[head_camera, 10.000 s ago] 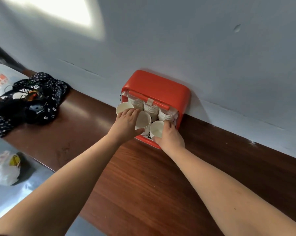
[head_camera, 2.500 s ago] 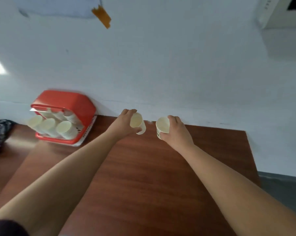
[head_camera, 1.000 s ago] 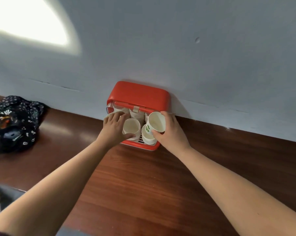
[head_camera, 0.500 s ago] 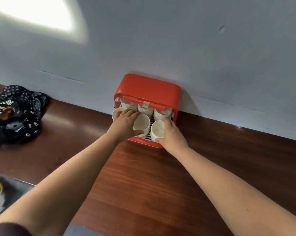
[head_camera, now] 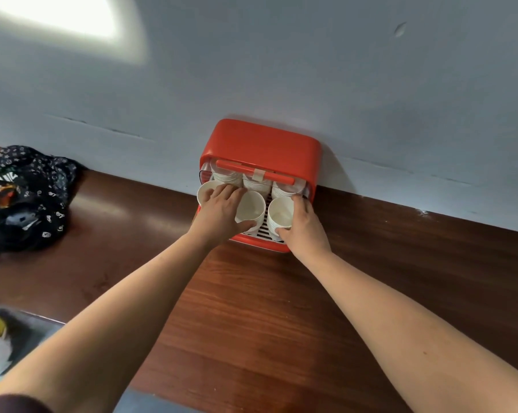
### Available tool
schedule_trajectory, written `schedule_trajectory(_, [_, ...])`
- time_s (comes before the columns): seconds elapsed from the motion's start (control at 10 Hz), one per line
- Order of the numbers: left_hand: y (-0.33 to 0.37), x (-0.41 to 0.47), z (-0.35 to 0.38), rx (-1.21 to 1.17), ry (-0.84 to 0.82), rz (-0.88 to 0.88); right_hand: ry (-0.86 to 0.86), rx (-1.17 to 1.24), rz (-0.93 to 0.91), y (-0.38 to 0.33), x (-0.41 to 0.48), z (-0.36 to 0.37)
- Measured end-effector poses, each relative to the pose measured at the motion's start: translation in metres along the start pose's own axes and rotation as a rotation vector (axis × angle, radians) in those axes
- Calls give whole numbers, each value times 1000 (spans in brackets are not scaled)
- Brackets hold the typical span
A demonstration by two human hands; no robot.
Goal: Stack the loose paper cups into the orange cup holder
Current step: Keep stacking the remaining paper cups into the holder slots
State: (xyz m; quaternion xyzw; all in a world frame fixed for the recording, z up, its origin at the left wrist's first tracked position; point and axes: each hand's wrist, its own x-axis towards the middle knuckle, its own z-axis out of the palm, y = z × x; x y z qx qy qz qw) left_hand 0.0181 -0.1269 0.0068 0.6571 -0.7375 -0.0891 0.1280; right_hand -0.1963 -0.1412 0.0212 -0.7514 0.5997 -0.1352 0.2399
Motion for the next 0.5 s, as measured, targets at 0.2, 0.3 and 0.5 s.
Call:
schedule_trajectory(0.2, [-1,-3,-9,7,-18,1,-17,2,36,-1,-7,-1])
schedule_trajectory(0.3, [1,-7,-17,20,-17,-12,-36,-23,60,-5,-13,-6])
schedule_trajectory(0.5, [12,-24,-38,-3,10,-80,-2,-48,69,-10,-33,-29])
